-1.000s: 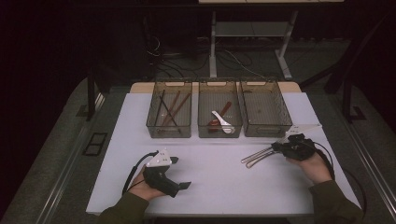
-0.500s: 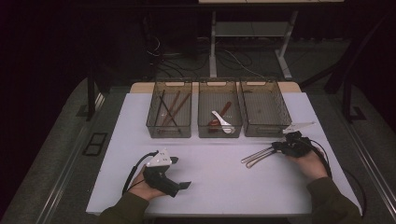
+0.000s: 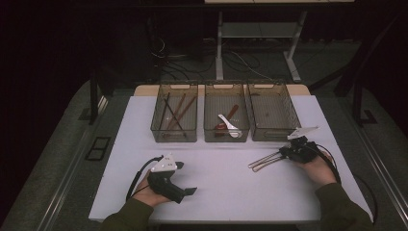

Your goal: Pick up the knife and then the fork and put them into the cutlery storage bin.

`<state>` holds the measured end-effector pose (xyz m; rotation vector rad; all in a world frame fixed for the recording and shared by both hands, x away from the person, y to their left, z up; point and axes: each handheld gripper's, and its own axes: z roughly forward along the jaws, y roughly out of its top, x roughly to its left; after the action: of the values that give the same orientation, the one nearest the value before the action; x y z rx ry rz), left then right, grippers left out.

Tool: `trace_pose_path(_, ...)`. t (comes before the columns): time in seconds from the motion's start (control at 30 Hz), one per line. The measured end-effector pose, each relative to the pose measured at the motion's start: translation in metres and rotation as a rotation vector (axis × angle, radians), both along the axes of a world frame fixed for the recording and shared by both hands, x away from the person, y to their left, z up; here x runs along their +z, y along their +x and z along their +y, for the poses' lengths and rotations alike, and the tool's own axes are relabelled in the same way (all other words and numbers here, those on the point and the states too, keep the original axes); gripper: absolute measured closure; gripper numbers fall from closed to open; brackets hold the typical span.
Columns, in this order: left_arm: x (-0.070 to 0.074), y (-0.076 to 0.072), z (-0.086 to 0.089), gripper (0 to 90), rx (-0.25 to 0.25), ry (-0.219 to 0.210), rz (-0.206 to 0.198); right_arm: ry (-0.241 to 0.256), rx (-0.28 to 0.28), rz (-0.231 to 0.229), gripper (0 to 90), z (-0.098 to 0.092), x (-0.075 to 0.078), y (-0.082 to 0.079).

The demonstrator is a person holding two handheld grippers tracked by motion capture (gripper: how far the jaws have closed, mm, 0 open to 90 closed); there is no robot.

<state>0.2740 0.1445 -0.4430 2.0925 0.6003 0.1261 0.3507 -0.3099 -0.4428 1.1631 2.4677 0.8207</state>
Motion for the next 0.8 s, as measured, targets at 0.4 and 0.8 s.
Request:
trace_pose_path(0.4, 0.0, 0.0, 0.0, 0.0, -0.004, 0.0, 0.001, -0.027, 0.039, 0.037, 90.0, -0.002, 0.004, -0.008)
trace_pose_path(0.8, 0.0, -0.001, 0.0, 0.0, -0.006, -0.004, 0.001, -0.05, 0.087, 0.077, 90.0, -0.006, 0.007, -0.026)
